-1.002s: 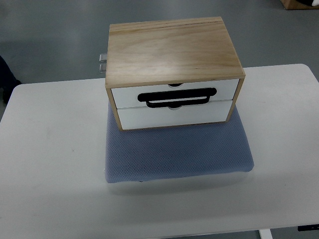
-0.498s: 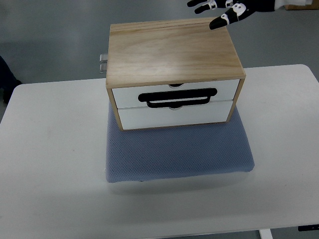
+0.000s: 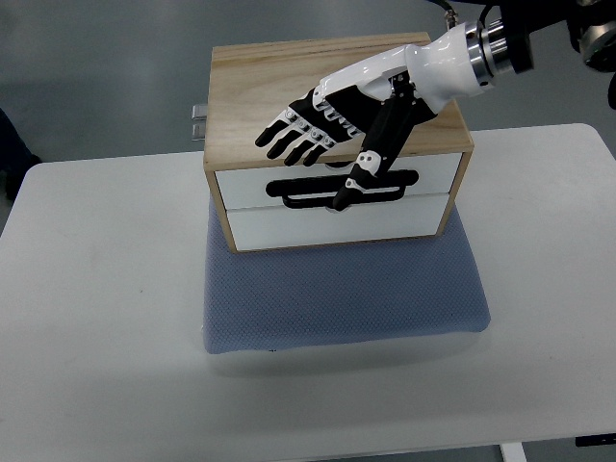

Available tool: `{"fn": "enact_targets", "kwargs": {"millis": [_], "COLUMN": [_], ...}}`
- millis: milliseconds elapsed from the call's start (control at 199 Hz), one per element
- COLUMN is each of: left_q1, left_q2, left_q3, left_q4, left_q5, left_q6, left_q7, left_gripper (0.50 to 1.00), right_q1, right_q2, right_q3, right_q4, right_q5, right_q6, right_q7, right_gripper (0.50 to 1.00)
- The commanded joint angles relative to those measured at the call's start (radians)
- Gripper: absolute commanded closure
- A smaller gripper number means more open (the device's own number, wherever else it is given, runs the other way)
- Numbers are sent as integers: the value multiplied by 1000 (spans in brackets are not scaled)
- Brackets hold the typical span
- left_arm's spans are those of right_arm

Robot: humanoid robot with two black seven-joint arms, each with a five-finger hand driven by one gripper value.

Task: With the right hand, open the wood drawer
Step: 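Lower the right hand onto the upper drawer's black handle, then hook the right fingers on the handle and pull the drawer outward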

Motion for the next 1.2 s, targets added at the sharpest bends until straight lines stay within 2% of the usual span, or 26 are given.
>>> {"fn": "enact_targets", "kwargs": {"millis": [0, 267, 493, 1193], "left_q1": [0, 0, 0, 0], "left_q2": [0, 0, 0, 0], "left_q3": [0, 0, 0, 0], "left_q4": [0, 0, 0, 0], "left_q5": [0, 0, 0, 0], "left_q6": [0, 0, 0, 0], "left_q7": [0, 0, 0, 0], "left_gripper": [500, 500, 500, 500], "right_q1": [1, -18, -39, -127], "right_q2": [36, 85, 90, 99], "right_q3": [-9, -34, -52, -86], "right_q4": [2, 2, 4, -1], "right_q5": [-12, -14, -26, -109], "right_q6": [-54, -172, -200, -309], "right_q7": [-32, -92, -115, -117], "right_gripper": [570, 570, 570, 570]}}
